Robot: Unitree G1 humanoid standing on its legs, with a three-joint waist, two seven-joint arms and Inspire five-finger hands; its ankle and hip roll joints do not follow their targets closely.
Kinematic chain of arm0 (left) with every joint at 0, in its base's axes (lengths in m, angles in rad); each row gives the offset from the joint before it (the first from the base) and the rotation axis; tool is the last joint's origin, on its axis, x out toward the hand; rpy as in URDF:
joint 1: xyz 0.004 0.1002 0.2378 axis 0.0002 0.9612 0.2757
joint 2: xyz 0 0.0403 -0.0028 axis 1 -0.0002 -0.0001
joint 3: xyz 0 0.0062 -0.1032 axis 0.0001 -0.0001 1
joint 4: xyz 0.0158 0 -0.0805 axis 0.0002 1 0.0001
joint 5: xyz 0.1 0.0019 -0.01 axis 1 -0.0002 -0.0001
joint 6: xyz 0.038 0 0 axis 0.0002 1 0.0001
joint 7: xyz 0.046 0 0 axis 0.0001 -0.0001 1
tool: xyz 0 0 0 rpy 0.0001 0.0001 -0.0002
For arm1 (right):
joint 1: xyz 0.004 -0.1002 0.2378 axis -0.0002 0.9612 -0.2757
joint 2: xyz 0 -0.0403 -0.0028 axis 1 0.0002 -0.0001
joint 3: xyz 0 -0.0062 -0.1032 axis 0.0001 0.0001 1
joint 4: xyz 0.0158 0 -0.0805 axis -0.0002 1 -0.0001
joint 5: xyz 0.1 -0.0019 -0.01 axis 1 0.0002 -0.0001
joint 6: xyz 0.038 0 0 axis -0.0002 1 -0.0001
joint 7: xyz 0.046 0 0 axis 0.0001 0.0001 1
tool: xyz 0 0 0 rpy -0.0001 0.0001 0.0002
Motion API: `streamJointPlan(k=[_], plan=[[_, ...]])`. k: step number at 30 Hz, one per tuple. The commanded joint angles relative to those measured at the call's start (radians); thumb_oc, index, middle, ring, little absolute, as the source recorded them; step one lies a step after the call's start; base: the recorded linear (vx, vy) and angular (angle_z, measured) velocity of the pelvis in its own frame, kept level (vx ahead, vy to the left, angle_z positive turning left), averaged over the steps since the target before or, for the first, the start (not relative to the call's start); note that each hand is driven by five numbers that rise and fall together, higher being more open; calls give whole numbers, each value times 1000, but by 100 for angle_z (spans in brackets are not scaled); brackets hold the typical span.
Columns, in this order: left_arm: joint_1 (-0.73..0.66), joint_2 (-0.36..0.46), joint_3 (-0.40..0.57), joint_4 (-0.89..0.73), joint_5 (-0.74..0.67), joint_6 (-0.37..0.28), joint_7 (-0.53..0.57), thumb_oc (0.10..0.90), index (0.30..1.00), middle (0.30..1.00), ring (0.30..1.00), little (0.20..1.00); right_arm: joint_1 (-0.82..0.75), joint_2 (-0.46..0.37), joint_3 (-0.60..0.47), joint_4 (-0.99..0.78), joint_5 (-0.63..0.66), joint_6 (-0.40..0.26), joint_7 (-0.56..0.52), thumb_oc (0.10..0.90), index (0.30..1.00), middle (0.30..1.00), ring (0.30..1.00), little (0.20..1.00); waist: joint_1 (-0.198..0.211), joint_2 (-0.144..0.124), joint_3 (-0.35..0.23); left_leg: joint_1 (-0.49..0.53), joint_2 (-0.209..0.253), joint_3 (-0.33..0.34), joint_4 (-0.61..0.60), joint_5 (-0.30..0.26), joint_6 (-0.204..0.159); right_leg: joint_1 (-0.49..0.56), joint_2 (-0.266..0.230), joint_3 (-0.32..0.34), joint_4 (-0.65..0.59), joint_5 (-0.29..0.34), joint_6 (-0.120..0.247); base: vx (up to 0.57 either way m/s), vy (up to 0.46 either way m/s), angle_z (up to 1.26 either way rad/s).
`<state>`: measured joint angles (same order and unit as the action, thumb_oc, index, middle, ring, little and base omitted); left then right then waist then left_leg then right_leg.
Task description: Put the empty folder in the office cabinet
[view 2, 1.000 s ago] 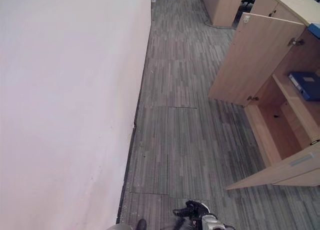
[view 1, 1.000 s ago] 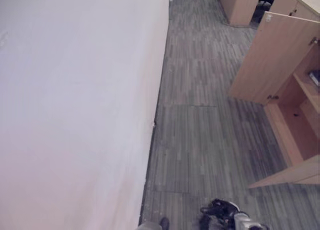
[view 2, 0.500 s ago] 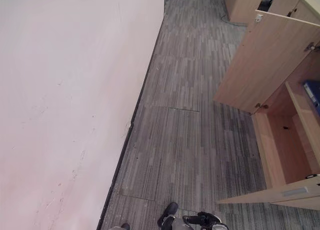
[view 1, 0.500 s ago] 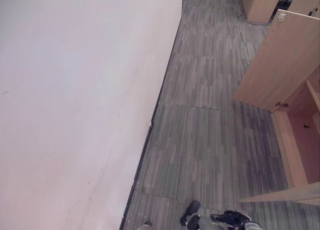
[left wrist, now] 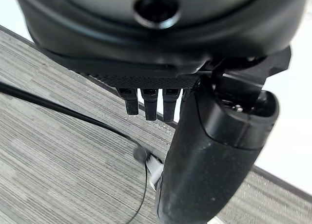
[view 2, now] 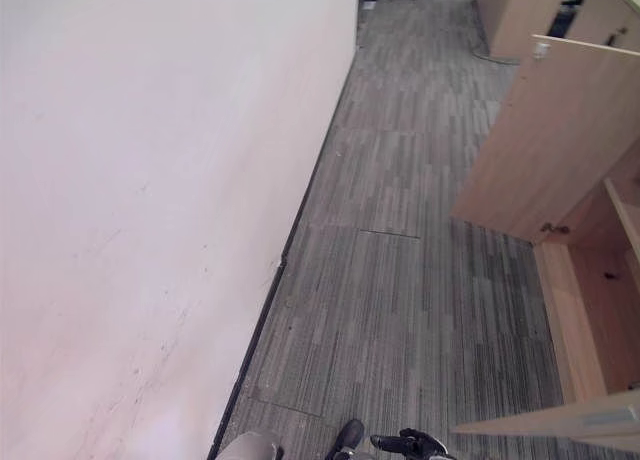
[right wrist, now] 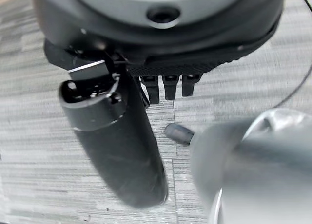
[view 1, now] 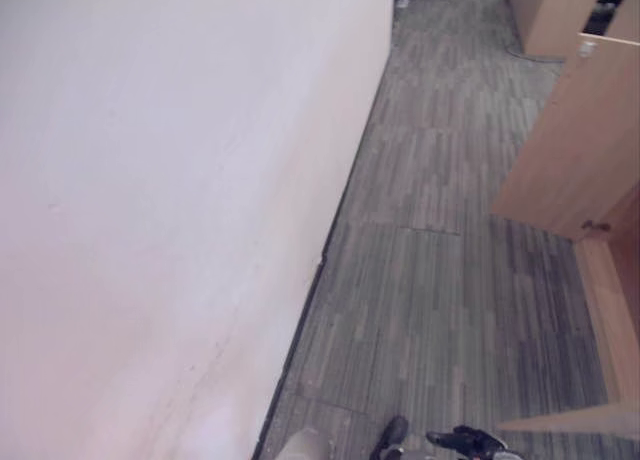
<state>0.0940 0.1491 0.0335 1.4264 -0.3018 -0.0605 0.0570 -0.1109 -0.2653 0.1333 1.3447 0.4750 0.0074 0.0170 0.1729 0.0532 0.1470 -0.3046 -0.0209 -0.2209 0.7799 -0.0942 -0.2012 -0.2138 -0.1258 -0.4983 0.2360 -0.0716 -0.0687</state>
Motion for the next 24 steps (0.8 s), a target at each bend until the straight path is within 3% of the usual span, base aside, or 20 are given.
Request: streamJointPlan(k=[1,3,5,6,7,10,14,15,16,19,22,23,24], plan=[[29,60,-12,-26,-2,-5,25,800,900,900,900,900,-12,-14,-39,24,-9,-3,-2,800,900,900,900,900,43,-73,77,-2,33,76,-409,37,149,199,-106,134,-112,-21,118,259,147,16],[26,69,-14,-36,-20,-15,36,800,900,900,900,900,-14,-9,-47,40,-1,-7,-8,800,900,900,900,900,55,-68,73,-20,159,73,-626,195,112,242,-100,141,-131,-34,144,322,184,6],[25,75,-18,-37,-28,-18,46,800,900,900,900,900,-4,-4,-58,53,1,-3,-11,800,900,900,900,900,56,-75,69,-61,241,116,-726,250,99,281,-110,152,-147,-42,160,353,247,10],[30,69,-17,-25,-22,-17,41,800,900,900,900,900,11,-5,-60,63,-12,-3,-5,800,900,900,900,900,59,-52,48,-6,249,126,-791,252,94,289,-110,167,-144,-46,172,326,334,-2],[38,64,-13,-26,-18,-17,44,800,900,900,900,900,20,-6,-65,64,-25,-2,-3,800,900,900,900,900,64,-43,35,5,237,109,-777,255,86,312,-123,158,-144,-49,179,390,374,-27],[35,66,-22,-15,23,-11,30,800,900,900,900,900,26,-8,-69,58,-63,10,7,800,900,900,900,900,65,-53,12,-22,129,124,-643,183,98,326,-226,149,-140,18,212,353,358,-54],[27,89,-24,-30,39,-11,25,800,900,900,900,900,9,-5,-60,41,-72,11,6,800,900,900,900,900,88,-81,1,-46,23,185,-566,89,160,306,-333,126,-138,141,238,263,289,-45],[30,95,-28,-32,46,-9,24,800,900,900,900,900,-4,-8,-56,29,-66,11,6,800,900,900,900,900,92,-80,-8,-29,-13,187,-563,48,179,296,-372,127,-100,188,252,260,234,-19],[31,95,-28,-32,46,-9,24,800,900,900,900,900,-4,-8,-56,29,-66,11,6,800,900,900,900,900,93,-81,-7,-29,-15,188,-562,47,181,296,-375,129,-99,188,254,255,245,0],[50,103,-28,-35,57,-3,18,800,900,900,900,900,-25,8,-29,-14,-65,5,12,800,900,900,900,900,106,-60,-14,57,-91,202,-618,20,244,276,-488,81,43,312,263,228,337,33],[65,105,-20,-36,58,2,15,800,900,900,900,900,-29,21,-3,-37,-70,4,19,800,900,900,900,900,107,-61,-1,124,-100,215,-663,17,262,260,-504,61,81,345,270,229,201,-11],[70,105,-17,-38,58,3,15,800,900,900,900,900,-34,28,9,-47,-69,3,21,800,900,900,900,900,106,-58,6,149,-94,221,-682,17,265,241,-491,48,86,344,272,157,61,-31],[73,105,-12,-41,47,4,14,800,900,900,900,900,-56,35,24,-67,-56,-1,24,800,900,900,900,900,91,-34,30,204,-70,234,-724,21,268,158,-431,27,90,297,268,156,51,-31]])
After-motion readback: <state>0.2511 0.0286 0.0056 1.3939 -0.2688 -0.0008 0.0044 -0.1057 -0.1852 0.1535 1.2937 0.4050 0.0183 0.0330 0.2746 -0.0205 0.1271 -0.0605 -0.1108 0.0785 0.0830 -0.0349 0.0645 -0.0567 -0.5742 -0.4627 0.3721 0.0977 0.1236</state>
